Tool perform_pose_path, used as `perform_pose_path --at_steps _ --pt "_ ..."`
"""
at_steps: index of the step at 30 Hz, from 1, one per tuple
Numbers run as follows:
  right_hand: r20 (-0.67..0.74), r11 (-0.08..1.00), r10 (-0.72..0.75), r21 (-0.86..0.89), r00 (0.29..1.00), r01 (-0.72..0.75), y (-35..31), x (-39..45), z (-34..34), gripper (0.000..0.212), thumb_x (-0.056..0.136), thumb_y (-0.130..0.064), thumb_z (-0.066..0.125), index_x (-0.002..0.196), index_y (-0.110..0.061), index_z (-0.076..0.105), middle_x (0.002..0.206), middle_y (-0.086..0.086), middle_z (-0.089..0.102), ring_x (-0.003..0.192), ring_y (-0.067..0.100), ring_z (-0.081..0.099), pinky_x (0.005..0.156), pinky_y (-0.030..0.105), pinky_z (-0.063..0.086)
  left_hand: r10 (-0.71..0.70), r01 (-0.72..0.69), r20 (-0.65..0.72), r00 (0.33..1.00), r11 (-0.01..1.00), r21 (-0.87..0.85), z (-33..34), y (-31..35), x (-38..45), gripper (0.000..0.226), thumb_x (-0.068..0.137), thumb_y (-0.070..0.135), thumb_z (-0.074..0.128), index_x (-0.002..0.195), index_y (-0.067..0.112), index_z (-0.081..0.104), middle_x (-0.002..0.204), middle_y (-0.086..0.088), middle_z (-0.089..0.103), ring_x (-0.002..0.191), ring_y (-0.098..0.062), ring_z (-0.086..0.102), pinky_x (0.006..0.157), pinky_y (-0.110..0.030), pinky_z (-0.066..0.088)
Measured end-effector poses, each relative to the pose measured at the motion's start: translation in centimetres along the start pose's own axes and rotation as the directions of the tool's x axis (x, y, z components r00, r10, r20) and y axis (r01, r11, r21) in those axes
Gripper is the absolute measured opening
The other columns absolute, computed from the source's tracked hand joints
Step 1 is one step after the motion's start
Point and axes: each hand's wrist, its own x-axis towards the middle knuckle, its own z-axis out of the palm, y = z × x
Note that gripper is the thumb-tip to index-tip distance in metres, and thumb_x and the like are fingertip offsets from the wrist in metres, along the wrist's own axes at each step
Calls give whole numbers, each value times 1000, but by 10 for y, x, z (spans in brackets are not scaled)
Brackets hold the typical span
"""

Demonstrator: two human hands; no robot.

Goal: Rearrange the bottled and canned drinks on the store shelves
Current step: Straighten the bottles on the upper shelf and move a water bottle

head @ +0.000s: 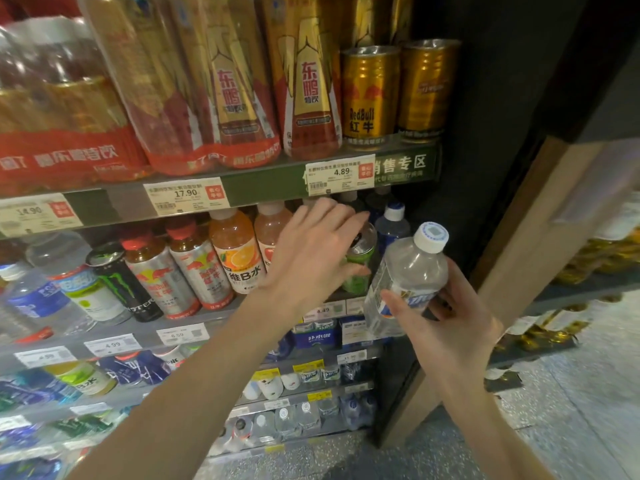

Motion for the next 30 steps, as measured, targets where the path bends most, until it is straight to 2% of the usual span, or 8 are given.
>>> perform_pose_path --at_steps 3,6,10,13,19,25,28,30 --pt "7 999 34 -2 999 -34 1 -1 0 65 66 -23 94 125 -31 67 97 -42 67 95 -16 65 81 2 47 48 -49 25 999 997 51 9 -1 9 78 65 53 85 127 10 65 114 -4 67 112 -26 56 94 -34 34" --pt "33 996 85 14 996 -85 2 -1 0 65 67 -22 94 124 -35 66 96 -39 68 93 -17 65 82 2 48 13 -21 82 997 995 101 14 -2 18 75 65 53 85 125 13 66 115 -4 67 113 -26 59 91 -36 39" --pt "21 997 78 -3 997 -78 2 -2 2 66 67 -21 94 126 -31 66 97 -41 67 92 -18 64 81 1 47 -40 18 179 983 992 123 15 1 26 72 80 48 76 141 21 52 130 -1 60 126 -25 53 97 -39 40" --pt "11 995 101 0 995 -101 2 0 4 68 66 -23 94 128 -34 66 98 -40 67 92 -16 66 84 5 51 -87 52 245 966 988 148 18 4 34 68 89 48 68 147 28 41 139 1 54 131 -26 47 97 -40 38" --pt "2 994 109 -14 994 -109 2 4 7 68 67 -27 94 128 -36 65 99 -34 71 93 -11 68 89 16 56 -149 73 314 938 968 241 27 9 39 59 93 46 63 145 27 42 138 0 56 126 -34 50 92 -44 40" --pt "-8 995 98 -13 995 -98 -1 10 12 65 67 -25 93 126 -34 67 98 -27 73 95 -9 68 88 13 54 -151 90 290 945 973 211 29 5 47 53 88 50 66 133 25 53 129 0 63 128 -28 49 94 -40 38" --pt "-8 996 88 -17 996 -88 -1 10 14 65 67 -25 93 126 -36 67 97 -31 72 96 -9 67 87 15 54 -112 66 309 945 985 156 20 -3 45 70 81 63 68 137 24 52 135 0 58 131 -26 49 97 -41 41" --pt "-8 997 79 -16 997 -79 -1 10 15 66 67 -26 93 126 -35 67 97 -32 71 97 -10 67 88 15 53 -157 142 298 941 987 72 10 -14 38 72 83 69 61 139 24 50 133 0 59 124 -26 56 89 -41 50"
